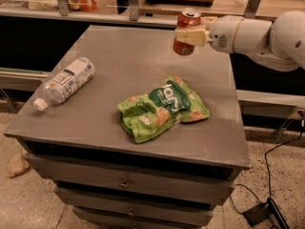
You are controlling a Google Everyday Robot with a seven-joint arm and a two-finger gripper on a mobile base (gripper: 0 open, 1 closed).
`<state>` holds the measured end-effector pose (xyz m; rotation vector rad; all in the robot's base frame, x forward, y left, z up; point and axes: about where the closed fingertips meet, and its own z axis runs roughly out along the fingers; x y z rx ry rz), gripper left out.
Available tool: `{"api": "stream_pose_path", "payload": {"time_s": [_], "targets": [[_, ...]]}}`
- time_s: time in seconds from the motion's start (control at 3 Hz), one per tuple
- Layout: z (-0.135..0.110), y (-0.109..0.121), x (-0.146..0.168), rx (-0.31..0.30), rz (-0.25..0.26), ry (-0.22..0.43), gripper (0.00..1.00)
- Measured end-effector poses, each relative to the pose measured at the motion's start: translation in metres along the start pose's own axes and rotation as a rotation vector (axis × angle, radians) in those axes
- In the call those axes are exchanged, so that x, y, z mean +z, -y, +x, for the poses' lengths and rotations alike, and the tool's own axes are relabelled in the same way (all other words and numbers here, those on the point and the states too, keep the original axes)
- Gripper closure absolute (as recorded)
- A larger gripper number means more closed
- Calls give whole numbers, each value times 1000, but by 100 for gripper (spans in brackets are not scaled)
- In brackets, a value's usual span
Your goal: Pick coke can
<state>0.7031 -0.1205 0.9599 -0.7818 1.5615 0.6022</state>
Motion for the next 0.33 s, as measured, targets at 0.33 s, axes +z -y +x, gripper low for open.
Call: {"api": "stream_pose_path", "payload": {"time_s": [0.33], "targets": [[0, 0, 0, 0, 0, 0, 100]]}}
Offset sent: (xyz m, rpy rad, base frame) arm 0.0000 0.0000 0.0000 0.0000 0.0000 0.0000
